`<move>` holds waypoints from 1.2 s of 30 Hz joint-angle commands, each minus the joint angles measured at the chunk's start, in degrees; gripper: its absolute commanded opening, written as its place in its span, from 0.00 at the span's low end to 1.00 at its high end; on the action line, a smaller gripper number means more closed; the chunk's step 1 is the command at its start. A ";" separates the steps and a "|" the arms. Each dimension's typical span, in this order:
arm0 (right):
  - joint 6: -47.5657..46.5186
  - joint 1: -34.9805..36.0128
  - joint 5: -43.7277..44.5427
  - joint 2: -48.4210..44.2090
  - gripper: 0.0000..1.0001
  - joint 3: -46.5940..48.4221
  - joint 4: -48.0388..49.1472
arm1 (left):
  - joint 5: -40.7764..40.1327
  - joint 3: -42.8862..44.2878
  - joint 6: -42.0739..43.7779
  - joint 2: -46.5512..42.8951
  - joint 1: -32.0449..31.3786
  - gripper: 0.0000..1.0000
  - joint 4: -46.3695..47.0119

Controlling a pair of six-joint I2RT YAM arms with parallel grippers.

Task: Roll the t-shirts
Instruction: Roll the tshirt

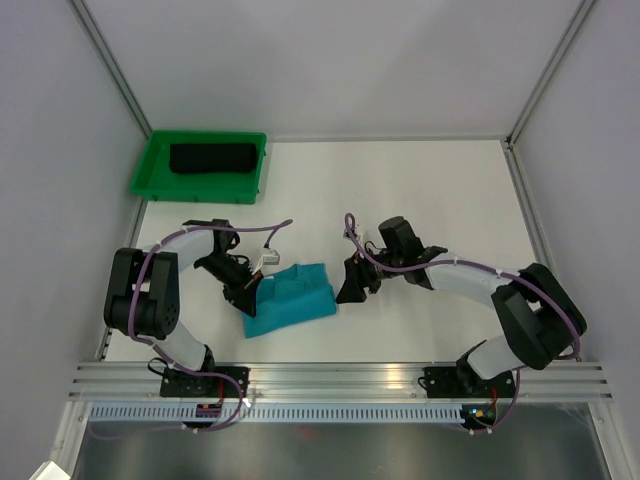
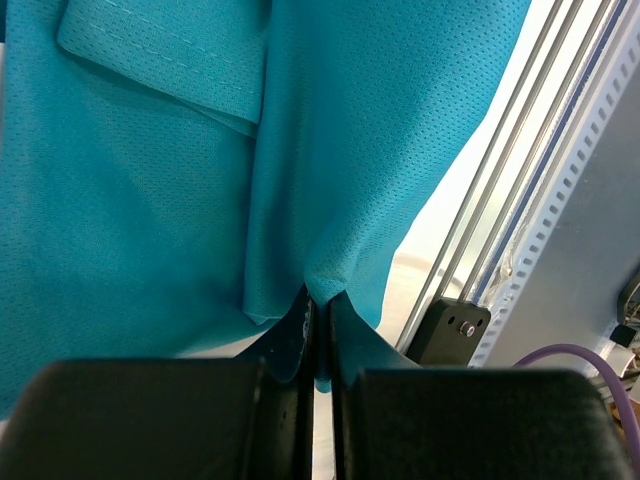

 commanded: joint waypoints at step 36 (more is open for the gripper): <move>13.98 0.26 -7.99 7.85 0.00 3.39 -0.38 | 0.54 1.31 -3.67 -3.31 -2.96 0.05 1.99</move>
